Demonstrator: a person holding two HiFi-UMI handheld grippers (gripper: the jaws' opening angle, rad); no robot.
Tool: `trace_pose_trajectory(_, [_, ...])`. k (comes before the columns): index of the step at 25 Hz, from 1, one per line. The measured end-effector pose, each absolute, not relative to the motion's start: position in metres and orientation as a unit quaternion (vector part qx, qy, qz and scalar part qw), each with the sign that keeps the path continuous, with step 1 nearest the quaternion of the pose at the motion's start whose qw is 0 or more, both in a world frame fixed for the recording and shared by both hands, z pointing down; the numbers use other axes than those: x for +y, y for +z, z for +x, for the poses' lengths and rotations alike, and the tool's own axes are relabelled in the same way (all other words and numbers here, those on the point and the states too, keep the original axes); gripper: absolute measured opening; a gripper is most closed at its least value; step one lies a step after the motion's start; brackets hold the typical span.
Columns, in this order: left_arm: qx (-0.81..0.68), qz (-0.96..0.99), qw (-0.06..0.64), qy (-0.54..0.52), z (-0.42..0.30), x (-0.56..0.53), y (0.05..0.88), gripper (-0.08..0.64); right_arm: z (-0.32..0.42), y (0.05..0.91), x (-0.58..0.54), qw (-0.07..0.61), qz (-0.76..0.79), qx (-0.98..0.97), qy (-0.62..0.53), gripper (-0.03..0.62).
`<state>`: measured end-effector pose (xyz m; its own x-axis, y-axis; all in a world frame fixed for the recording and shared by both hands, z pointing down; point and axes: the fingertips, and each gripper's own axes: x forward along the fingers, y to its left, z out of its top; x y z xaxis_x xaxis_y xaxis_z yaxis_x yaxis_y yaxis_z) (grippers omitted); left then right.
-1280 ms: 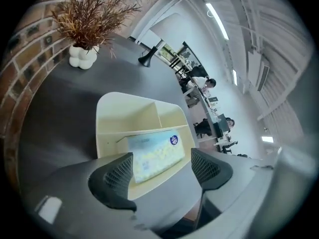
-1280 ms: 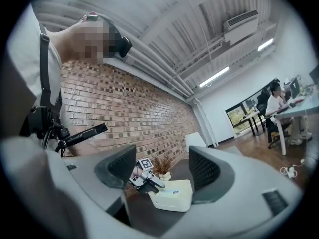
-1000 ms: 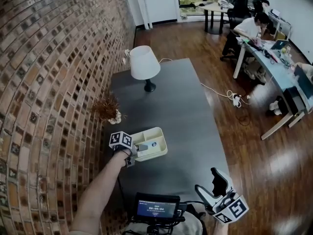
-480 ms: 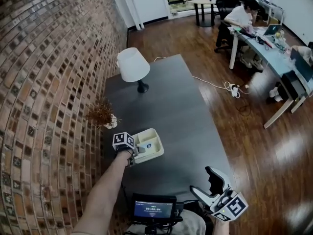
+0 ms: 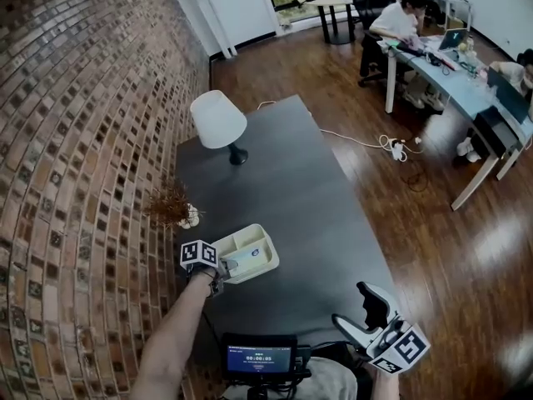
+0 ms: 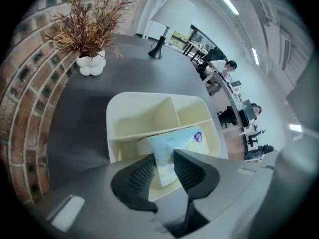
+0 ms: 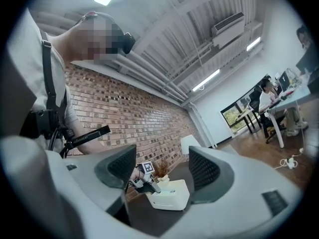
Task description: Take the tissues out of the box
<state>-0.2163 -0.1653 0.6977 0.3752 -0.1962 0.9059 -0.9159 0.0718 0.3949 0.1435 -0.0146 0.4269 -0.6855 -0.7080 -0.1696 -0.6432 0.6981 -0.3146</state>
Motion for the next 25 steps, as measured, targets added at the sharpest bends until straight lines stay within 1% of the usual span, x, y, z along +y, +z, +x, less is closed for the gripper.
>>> trace_pose_trajectory(4, [-0.461, 0.624, 0.56, 0.292, -0.211, -0.163, 0.686, 0.08, 0.134, 0.426, -0.014, 0.14, -0.36, 0.915, -0.116, 0.327])
trace_pose_trajectory(11, [-0.453, 0.659, 0.542, 0.258, -0.198, -0.158, 0.661, 0.046, 0.125, 0.424, -0.014, 0.137, -0.349, 0.92, -0.116, 0.327])
trace_pose_trajectory(19, [-0.447, 0.684, 0.523, 0.242, -0.194, -0.147, 0.642, 0.028, 0.121, 0.423, -0.015, 0.135, -0.342, 0.922, -0.117, 0.327])
trace_pose_trajectory(25, [-0.433, 0.718, 0.494, 0.231, -0.188, -0.145, 0.607, 0.021, 0.117, 0.425, -0.018, 0.133, -0.34, 0.923, -0.119, 0.327])
